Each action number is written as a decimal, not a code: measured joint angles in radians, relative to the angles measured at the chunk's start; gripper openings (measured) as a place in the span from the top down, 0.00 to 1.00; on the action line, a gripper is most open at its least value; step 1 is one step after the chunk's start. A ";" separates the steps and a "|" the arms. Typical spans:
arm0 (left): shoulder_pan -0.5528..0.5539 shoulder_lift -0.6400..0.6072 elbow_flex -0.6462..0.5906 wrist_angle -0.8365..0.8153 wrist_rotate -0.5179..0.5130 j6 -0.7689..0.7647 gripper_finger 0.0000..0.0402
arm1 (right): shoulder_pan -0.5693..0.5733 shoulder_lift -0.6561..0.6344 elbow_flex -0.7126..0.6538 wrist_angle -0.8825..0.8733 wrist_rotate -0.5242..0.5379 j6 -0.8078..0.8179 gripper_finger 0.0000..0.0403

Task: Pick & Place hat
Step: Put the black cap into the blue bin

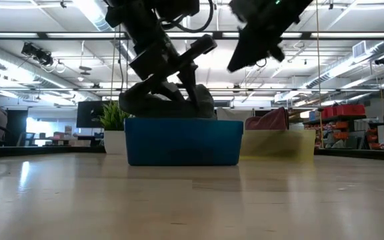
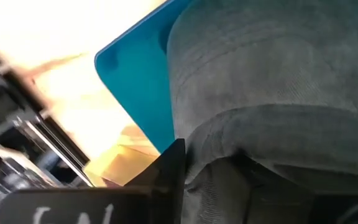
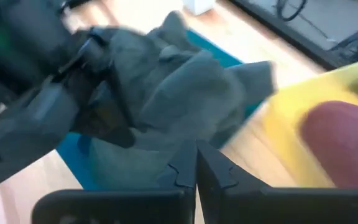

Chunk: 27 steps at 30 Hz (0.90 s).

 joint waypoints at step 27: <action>-0.165 -0.140 0.002 -0.026 -0.445 -0.484 0.78 | -0.036 -0.104 0.000 0.138 -0.093 -0.206 0.98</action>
